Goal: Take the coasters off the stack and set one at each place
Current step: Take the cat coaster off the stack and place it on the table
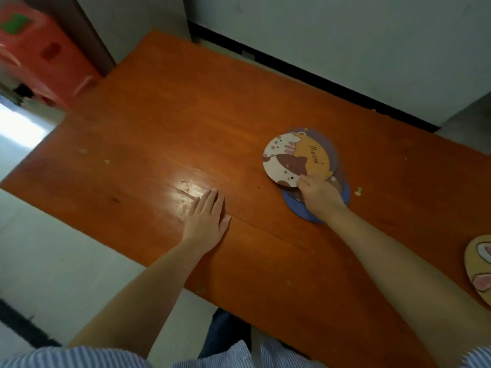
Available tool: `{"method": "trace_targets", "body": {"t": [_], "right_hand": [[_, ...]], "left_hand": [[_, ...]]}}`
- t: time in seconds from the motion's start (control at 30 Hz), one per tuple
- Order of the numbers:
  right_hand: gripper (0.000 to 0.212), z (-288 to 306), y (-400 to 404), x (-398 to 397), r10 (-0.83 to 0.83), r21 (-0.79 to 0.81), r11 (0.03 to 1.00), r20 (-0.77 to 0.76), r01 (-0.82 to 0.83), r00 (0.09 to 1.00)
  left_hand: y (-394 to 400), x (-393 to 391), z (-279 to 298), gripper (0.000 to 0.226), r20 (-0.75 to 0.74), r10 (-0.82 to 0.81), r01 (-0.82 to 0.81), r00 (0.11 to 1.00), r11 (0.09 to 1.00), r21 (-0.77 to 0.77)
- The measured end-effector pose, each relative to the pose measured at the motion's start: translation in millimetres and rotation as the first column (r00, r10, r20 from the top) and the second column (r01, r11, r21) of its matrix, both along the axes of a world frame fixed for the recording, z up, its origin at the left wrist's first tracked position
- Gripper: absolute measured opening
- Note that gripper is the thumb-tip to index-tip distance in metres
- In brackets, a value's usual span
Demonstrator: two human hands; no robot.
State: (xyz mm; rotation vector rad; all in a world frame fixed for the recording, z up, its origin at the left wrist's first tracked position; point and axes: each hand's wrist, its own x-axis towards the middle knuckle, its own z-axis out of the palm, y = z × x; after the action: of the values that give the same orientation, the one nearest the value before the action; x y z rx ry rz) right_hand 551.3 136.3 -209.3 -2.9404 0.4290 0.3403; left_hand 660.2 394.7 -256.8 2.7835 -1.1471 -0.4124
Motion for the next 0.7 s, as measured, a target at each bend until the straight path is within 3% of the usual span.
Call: {"method": "trace_targets", "body": {"t": [0.1,0.2,0.4,0.47,0.53,0.7], "right_hand": [[0.02,7.9,7.4,-2.2,-0.114,0.061,0.992,0.141,0.106,0.983],[0.024,17.7,14.7,-8.7,-0.226,0.151,0.97,0.246,0.193,0.943],[0.023,34.0,42.5,-81.8,-0.327,0.301,0.917,0.191,0.262,0.926],[0.025,33.4,51.9,-117.0,-0.334,0.319,0.908,0.16,0.272,0.929],[0.025,31.2,57.3,-149.4,-0.343,0.335,0.901,0.158,0.277,0.926],[0.02,21.3,53.1,-223.8,-0.291,0.395,0.894,0.155,0.211,0.944]], "left_hand": [[3.2,-1.5,-3.1,0.058,-0.017,-0.014,0.013,1.0,0.999,-0.035],[2.5,0.3,2.0,0.054,-0.046,0.001,-0.004,0.999,0.998,-0.069],[-21.1,-15.4,38.8,0.037,-0.361,0.048,-0.177,0.931,0.926,-0.334],[-36.8,-32.5,48.5,0.029,-0.536,0.142,-0.334,0.832,0.901,-0.279],[-53.2,-53.0,52.7,0.038,-0.665,0.253,-0.443,0.702,0.887,-0.13],[-82.5,-114.3,48.8,0.053,-0.707,0.314,-0.452,0.634,0.892,-0.008]]}}
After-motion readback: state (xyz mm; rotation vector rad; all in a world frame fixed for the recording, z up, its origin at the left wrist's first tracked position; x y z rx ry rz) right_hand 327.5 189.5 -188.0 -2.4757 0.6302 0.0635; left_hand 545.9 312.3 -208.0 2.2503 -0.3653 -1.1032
